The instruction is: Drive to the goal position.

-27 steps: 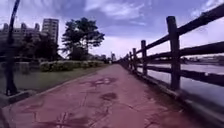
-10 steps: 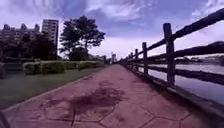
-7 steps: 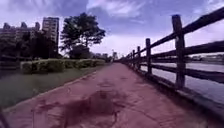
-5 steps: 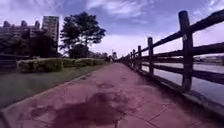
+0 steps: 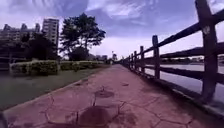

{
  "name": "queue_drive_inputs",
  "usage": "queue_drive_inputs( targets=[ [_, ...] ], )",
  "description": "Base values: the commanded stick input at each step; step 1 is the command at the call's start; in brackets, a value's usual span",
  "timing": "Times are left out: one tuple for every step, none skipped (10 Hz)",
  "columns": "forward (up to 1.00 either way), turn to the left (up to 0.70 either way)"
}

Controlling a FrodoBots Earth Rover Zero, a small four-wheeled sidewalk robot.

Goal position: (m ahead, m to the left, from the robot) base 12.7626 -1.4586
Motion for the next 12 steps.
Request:
queue_drive_inputs(
  targets=[
    [1.0,0.0],
    [1.0,0.0],
    [1.0,0.0],
    [1.0,0.0],
    [1.0,0.0],
    [1.0,0.0],
    [1.0,0.0],
    [1.0,0.0],
    [1.0,0.0],
    [1.0,0.0],
    [1.0,0.0],
    [1.0,0.0]
  ],
)
